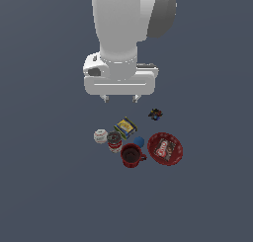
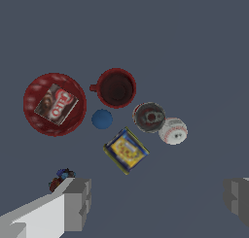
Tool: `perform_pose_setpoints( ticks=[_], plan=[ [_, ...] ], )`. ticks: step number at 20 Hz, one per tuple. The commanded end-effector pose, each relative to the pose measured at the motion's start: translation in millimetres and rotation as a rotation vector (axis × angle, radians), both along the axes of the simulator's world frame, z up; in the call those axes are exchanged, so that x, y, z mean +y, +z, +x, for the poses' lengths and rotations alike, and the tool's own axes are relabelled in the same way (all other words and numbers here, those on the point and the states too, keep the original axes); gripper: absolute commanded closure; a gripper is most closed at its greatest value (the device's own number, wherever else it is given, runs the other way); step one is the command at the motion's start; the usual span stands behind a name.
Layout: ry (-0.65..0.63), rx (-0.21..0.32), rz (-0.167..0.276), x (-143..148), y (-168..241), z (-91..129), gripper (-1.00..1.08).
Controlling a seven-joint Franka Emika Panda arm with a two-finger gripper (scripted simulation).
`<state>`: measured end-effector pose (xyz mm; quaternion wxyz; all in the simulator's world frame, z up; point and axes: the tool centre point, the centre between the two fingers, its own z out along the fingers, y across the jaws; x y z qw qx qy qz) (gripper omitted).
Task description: Pick up a designated object from a clutter of objects.
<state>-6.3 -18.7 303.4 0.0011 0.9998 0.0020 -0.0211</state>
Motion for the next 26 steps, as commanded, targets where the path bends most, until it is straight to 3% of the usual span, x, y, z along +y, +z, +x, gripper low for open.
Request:
perform_pose_setpoints(
  ticks=[1, 15, 26],
  plan=[
    [0.000, 0.000, 0.000, 0.0, 0.0, 0.0, -0.92],
    [-0.004, -0.030, -0.030, -15.7, 10.4, 2.7, -0.92],
    [0.025, -0.033, -0.017, -20.8, -40.9, 17.8, -0.92]
  ],
)
